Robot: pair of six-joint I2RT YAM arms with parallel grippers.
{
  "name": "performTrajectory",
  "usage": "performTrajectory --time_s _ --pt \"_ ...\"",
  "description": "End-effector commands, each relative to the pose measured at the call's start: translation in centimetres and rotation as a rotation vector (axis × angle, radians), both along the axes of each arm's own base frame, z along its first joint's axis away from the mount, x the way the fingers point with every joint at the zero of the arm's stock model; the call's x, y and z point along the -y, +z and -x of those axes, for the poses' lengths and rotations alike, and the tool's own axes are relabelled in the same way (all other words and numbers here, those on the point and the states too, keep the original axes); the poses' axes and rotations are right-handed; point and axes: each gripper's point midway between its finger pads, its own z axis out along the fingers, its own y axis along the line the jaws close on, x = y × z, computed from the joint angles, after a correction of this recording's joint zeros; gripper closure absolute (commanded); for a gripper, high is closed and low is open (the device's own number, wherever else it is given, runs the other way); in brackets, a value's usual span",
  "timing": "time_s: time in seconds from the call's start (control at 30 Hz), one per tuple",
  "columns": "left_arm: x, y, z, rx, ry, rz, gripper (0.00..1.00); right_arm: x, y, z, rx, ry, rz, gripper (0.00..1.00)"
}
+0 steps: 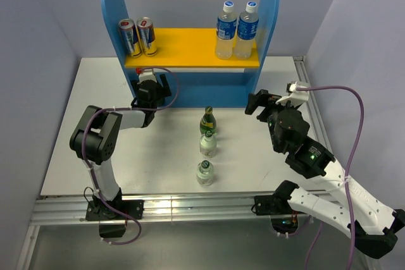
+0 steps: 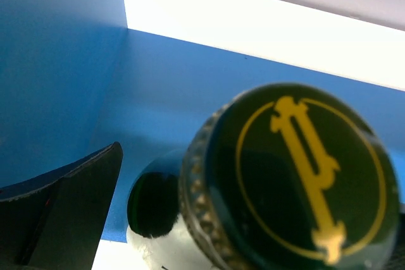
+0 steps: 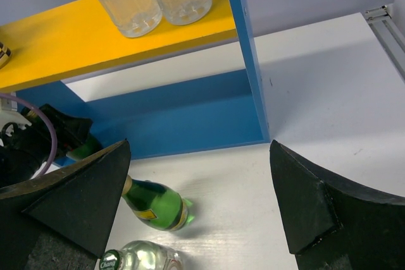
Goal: Place and organize the beverage onto the shelf
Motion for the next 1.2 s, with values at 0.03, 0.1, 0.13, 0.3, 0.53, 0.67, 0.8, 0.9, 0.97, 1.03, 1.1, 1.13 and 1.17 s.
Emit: performTrajectory --time_s 0.03,0.1,0.13,0.3,0.53,0.67,0.8,0.9,0.97,1.03,1.1,1.13,1.17 --pt "-1.4 5.5 -0.8 0.137 0.049 0.042 0.01 0.2 0.8 0.2 0.029 -0.005 -0.040 0.03" --pt "-1.4 5.5 -0.2 0.133 0.047 0.040 0.01 0.2 0.9 0.3 0.032 0.000 -0.044 0.03" --pt "-1.4 5.6 -0.1 0.134 0.046 0.041 0.01 0.2 0.9 0.4 0.032 0.001 -0.045 0.03" --pt "-0.8 6.1 1.2 0.136 0.013 0.033 0.01 0.1 0.8 0.4 0.032 0.005 -0.049 0.03" --pt "0.4 6.6 2.7 0.120 -0.038 0.028 0.01 0.2 1.0 0.6 0.037 0.008 -0.059 0.03" --pt "0.9 7.0 3.9 0.104 -0.070 0.016 0.01 0.1 0.9 0.6 0.036 0.010 -0.059 0.03" --pt "1.6 8.3 6.1 0.108 -0.107 0.016 0.01 0.1 0.8 0.5 0.033 0.010 -0.058 0.03" --pt "2.0 9.4 8.1 0.100 -0.140 0.010 0.01 0.1 0.8 0.4 0.032 0.008 -0.058 0.03" --pt "2.7 10.7 9.8 0.107 -0.173 0.010 0.01 0.0 0.7 0.4 0.030 0.006 -0.056 0.03" --pt "4.3 10.5 12.3 0.082 -0.268 0.002 0.01 0.0 0.8 0.4 0.031 0.008 -0.057 0.03" --pt "6.5 10.0 14.5 0.058 -0.403 0.007 0.01 0.0 1.0 0.4 0.036 0.008 -0.062 0.03" --pt "7.8 9.9 16.0 0.060 -0.479 0.003 0.01 -0.1 0.9 0.3 0.034 0.007 -0.059 0.03" --pt "8.6 9.7 16.9 0.059 -0.530 -0.002 0.01 -0.1 0.9 0.3 0.034 0.006 -0.059 0.03"
